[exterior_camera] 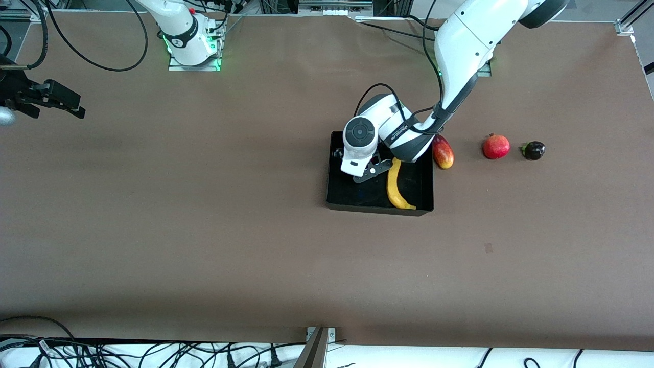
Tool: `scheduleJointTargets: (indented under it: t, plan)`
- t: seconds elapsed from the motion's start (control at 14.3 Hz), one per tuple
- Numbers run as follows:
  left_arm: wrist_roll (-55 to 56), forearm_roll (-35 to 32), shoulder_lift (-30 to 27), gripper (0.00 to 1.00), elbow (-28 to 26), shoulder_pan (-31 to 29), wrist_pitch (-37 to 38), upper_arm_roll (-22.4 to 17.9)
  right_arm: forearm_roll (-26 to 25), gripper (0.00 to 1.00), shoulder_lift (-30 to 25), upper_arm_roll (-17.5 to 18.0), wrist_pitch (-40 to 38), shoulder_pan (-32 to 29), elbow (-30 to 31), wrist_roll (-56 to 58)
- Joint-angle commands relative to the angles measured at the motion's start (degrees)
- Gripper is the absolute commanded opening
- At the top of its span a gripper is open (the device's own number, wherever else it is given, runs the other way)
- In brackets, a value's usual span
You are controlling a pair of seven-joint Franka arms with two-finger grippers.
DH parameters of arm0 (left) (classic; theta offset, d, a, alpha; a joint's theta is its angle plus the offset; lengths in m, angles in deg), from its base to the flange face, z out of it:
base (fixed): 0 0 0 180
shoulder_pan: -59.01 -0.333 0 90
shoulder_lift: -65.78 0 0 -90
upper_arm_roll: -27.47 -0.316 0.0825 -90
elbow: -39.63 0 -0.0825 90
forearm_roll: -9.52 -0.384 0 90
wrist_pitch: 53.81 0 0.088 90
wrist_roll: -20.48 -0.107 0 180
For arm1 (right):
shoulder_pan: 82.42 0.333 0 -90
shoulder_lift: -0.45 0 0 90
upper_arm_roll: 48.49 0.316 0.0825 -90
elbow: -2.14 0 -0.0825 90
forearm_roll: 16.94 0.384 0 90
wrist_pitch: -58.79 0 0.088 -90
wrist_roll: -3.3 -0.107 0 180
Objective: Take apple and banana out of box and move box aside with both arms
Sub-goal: 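Lift the red apple out of the tray with the left gripper, then carry the apple past the fruits and set it on the table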
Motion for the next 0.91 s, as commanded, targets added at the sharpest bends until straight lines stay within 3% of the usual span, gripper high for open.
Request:
scheduleJointTargets:
  t: [0.0, 0.28, 0.56, 0.7, 0.84]
  plan:
    - [-3.2, -0.7, -2.0, 0.0, 5.3, -2.3, 9.8, 1.7, -0.5, 1.0, 0.3, 0.0, -0.3, -0.2, -0.9, 0.8]
    - [-11.9, 3.4, -5.0, 0.0, 13.0, -7.6, 20.8, 3.6, -0.5, 1.0, 0.3, 0.0, -0.3, -0.2, -0.9, 0.8]
    - [-29.0, 5.0, -10.7, 0.0, 13.9, -17.5, 26.8, 3.6, -0.5, 1.0, 0.3, 0.0, -0.3, -0.2, -0.9, 0.8]
    - [-39.3, 3.2, -10.9, 0.0, 13.4, -23.6, 28.8, 3.4, -0.5, 1.0, 0.3, 0.0, -0.3, -0.2, -0.9, 0.8]
    - [-48.6, -3.3, -10.0, 0.0, 13.3, -28.3, 27.8, 3.2, -0.5, 1.0, 0.3, 0.0, -0.3, -0.2, -0.9, 0.8]
